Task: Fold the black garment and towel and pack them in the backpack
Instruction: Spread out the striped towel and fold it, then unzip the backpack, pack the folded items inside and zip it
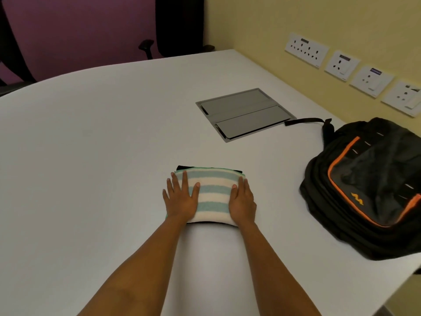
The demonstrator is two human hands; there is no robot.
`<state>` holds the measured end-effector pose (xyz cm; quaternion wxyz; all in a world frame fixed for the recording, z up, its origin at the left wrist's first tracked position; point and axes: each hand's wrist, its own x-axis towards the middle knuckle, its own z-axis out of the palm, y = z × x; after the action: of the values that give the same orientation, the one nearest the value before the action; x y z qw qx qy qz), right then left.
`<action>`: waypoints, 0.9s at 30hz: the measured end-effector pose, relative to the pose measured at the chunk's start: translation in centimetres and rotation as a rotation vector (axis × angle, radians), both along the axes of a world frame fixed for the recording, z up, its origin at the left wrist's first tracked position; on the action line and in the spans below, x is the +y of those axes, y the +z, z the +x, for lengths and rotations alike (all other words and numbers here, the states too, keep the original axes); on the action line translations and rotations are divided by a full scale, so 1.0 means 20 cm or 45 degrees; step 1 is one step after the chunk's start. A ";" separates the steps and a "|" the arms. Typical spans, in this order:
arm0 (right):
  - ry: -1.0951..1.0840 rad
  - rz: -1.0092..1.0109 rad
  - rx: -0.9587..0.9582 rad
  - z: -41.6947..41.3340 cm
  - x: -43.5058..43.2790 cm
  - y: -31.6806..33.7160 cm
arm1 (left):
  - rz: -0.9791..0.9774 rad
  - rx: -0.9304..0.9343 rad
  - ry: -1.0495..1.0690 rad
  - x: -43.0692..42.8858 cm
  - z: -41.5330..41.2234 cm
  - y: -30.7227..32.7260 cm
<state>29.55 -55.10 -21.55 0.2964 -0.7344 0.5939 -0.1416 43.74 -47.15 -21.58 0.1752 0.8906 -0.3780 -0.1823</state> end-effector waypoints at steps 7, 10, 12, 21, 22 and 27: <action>0.107 -0.039 -0.063 -0.14 -0.13 0.08 | -0.123 -0.079 0.123 -0.12 -0.09 0.12; -0.109 -0.235 -0.182 -0.29 -0.24 0.16 | -0.311 0.046 0.073 -0.27 -0.21 0.20; -0.297 -0.376 -0.192 -0.43 -0.34 0.23 | -0.403 0.177 0.025 -0.38 -0.30 0.24; -1.003 -0.412 0.086 -1.27 -0.68 0.30 | -0.440 0.592 -0.234 -0.84 -0.80 0.27; -1.048 -0.374 0.121 -1.35 -0.69 0.28 | -0.424 0.609 -0.273 -0.89 -0.85 0.26; -1.265 -0.250 0.171 -1.60 -0.70 0.11 | -0.322 0.656 -0.450 -1.13 -1.10 0.23</action>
<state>-2.53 -69.18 -19.30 0.0838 -0.3953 0.8730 -0.2730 21.71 -69.66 -17.00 0.3399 0.7072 -0.4895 -0.3805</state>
